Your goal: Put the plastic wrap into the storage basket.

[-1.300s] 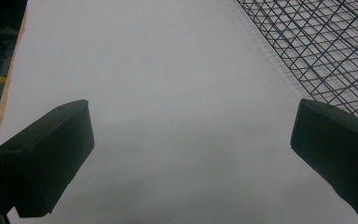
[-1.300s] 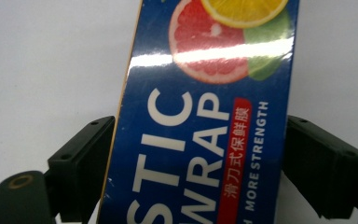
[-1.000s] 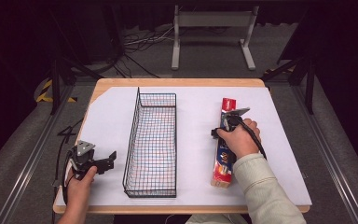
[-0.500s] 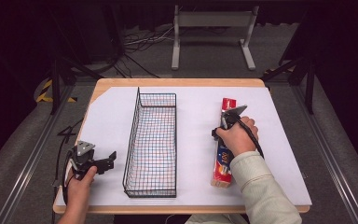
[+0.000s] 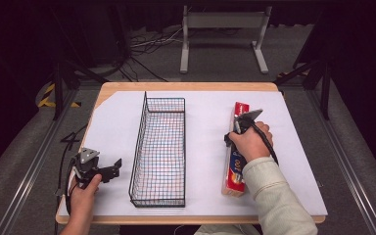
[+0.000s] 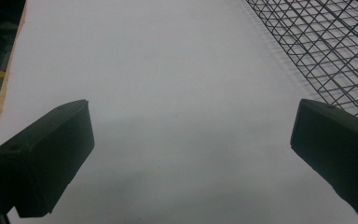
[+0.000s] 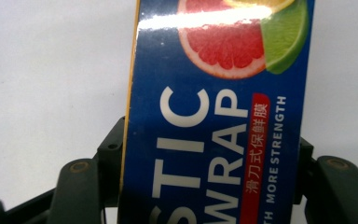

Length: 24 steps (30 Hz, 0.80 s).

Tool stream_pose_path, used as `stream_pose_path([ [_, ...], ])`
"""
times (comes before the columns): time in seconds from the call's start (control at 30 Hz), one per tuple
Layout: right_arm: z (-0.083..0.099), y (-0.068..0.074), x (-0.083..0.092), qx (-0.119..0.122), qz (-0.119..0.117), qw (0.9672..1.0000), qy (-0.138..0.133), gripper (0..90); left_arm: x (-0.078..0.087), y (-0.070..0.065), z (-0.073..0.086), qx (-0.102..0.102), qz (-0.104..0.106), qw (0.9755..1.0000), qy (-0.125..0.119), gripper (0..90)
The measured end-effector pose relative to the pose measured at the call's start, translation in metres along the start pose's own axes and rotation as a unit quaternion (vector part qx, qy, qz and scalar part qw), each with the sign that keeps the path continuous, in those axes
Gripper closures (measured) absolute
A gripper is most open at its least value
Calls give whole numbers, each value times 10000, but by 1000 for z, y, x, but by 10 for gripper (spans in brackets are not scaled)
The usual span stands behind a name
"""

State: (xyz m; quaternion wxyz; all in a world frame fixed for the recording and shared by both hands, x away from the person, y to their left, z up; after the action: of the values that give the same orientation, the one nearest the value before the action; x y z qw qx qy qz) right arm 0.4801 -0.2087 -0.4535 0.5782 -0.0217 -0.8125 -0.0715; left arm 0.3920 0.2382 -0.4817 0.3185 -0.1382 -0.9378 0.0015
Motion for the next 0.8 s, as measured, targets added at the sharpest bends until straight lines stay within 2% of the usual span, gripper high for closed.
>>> stream_pose_path([
  [0.27, -1, 0, 3, -73, -220, 9997, 3, 397, 0, 0, 0, 18, -13, 10000, -1, 1],
  [0.4, -1, 1, 5, -65, -233, 9997, -14, 397, 0, 1, 0, 56, -13, 10000, -9, 1],
  [0.8, -11, 6, 30, -179, -487, 9981, -319, 398, 0, 2, 0, 52, -38, 10000, -21, 1],
])
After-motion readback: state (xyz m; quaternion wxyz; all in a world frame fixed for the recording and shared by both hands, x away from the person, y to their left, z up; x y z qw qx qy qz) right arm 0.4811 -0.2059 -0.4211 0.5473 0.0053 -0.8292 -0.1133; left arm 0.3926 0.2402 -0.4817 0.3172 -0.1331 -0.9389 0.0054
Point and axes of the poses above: each handheld gripper's, and its own axes: x roughly backward along the jaws, z roughly out of its underside, y roughly to its left, the point moved 5 cm from there along -x, roughly forward along the jaws, and after that the axes turned 2 degrees about x, right-handed, at the moved point
